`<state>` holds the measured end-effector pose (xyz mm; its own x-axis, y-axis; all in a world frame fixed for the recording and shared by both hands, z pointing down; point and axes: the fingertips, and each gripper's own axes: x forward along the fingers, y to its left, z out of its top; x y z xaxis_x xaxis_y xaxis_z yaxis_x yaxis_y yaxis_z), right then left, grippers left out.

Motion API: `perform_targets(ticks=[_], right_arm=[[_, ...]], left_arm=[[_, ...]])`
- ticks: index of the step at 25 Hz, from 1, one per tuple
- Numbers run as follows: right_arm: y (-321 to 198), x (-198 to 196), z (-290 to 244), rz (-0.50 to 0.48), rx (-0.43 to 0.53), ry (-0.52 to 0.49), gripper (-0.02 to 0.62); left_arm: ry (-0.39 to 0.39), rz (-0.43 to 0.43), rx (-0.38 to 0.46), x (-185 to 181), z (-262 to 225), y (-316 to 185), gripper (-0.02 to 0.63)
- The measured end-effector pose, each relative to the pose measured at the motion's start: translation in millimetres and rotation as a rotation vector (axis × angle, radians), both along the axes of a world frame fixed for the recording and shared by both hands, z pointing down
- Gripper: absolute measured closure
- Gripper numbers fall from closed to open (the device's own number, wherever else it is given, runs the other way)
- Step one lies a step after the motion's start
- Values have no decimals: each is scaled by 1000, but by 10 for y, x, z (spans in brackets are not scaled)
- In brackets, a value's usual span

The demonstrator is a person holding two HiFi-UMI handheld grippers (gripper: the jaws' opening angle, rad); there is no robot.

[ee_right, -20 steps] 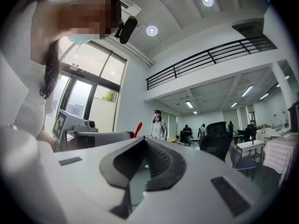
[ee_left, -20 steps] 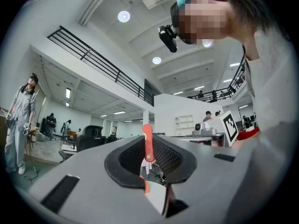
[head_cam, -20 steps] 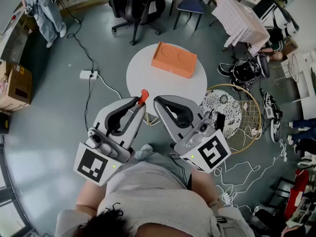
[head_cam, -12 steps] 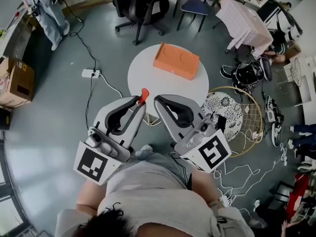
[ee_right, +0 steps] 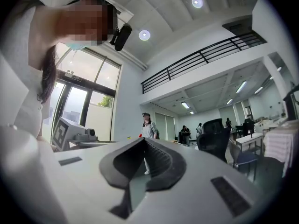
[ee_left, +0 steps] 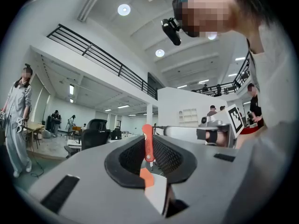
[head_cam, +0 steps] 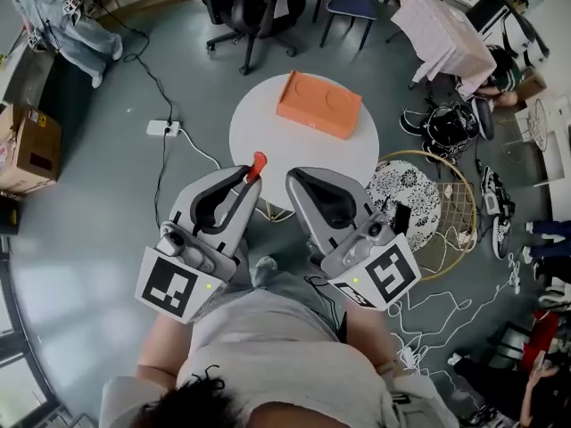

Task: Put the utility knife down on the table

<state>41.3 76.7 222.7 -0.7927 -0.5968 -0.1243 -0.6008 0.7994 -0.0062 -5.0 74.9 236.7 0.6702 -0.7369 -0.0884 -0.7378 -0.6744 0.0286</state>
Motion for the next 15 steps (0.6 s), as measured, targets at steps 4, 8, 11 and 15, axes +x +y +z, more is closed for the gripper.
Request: perform_targets(ticks=[4, 8, 11, 15], right_arm=[[-132, 13, 32, 35, -10, 4, 586], [-304, 57, 60, 79, -22, 9, 586], [-480, 75, 83, 109, -32, 12, 586], [-747, 42, 78, 145, -44, 17, 586]], left_arm=[[-4, 11, -27, -32, 105, -208, 549], [-12, 52, -43, 3, 189, -442, 549], [-7, 78, -35, 40, 205, -663, 549], [-6, 115, -60, 32, 278, -985, 549]])
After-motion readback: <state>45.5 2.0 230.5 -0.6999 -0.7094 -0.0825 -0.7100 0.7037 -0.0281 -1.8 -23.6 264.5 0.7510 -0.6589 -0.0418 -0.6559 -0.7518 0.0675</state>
